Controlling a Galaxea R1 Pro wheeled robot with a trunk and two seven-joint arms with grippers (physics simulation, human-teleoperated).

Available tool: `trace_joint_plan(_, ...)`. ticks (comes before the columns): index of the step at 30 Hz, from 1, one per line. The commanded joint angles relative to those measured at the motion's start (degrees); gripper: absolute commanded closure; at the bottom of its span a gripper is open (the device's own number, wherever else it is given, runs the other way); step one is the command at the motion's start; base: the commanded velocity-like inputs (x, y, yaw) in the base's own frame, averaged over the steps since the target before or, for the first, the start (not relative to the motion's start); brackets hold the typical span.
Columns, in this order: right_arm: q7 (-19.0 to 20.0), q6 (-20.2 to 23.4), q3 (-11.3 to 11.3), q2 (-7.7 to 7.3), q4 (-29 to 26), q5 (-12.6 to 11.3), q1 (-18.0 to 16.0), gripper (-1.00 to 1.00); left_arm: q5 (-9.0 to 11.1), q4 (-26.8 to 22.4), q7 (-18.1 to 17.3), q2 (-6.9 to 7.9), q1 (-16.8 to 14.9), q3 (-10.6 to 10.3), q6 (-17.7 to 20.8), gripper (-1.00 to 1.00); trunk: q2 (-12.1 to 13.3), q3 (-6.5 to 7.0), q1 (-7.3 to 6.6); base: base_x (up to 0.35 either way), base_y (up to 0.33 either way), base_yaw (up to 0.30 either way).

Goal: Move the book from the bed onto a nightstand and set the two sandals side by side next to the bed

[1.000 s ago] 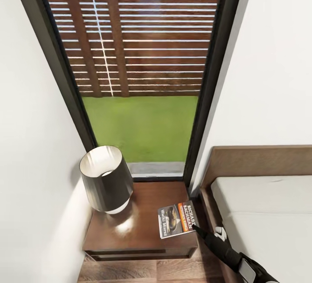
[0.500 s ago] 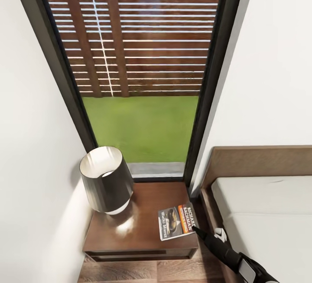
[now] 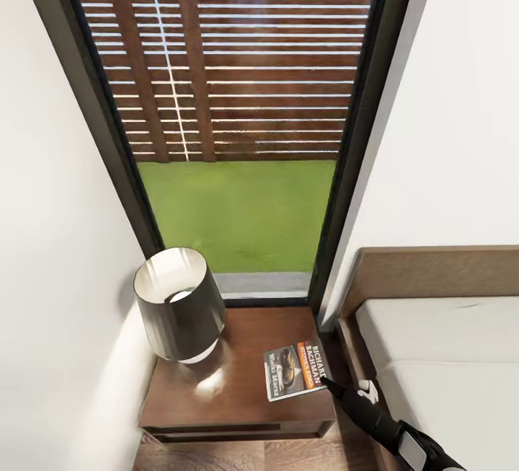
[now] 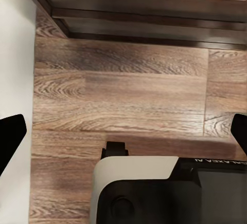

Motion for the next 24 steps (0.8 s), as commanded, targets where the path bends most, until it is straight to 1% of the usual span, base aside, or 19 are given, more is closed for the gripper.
trace_joint_plan(1, 0.11, 0.61, 0.02, -0.01, 0.01, -0.45, -0.03, 1.00, 0.60, 0.05, -0.25, 0.01, -0.05, -0.40, -0.18, -1.00, -0.07, -0.08, 0.02, 0.016, 0.010, 0.000)
trace_joint_plan(6, -0.28, 0.68, 0.02, -0.04, 0.00, -0.45, -0.10, 1.00, 0.59, 0.05, -0.25, 0.01, -0.05, -0.45, -0.19, -1.00, -0.07, -0.08, 0.02, 0.024, 0.011, 0.000)
trace_joint_plan(9, -0.52, 0.93, 0.02, -0.02, 0.00, -0.45, -0.18, 1.00, 0.59, 0.05, -0.25, 0.07, -0.05, -0.44, -0.19, -1.00, -0.07, -0.08, 0.02, 0.121, 0.070, 0.000)
trace_joint_plan(15, -0.87, 4.38, 0.02, -0.14, -0.18, -0.33, -0.33, 1.00, 0.59, 0.01, -0.25, 0.00, -0.06, -0.44, -0.23, -1.00, -0.07, -0.08, 0.02, 0.093, 0.052, 0.000)
trace_joint_plan(18, -1.92, 5.13, 0.01, -0.29, -0.22, -0.34, -0.38, 1.00, 0.59, -0.01, -0.25, -0.05, -0.06, -0.47, -0.23, -1.00, -0.07, -0.08, 0.02, 0.031, 0.017, 0.000)
trace_joint_plan(19, -2.87, 5.41, -0.02, -0.37, -0.23, -0.35, -0.41, 1.00, 0.59, -0.02, -0.25, -0.07, -0.06, -0.48, -0.22, -1.00, -0.07, -0.08, 0.02, 0.026, 0.008, 0.000)
trace_joint_plan(24, -4.54, 5.76, -0.05, -0.26, -0.25, -0.36, -0.46, 1.00, 0.59, -0.03, -0.25, -0.10, -0.06, -0.50, -0.22, -1.00, -0.07, -0.08, 0.02, 0.086, 0.004, 0.000)
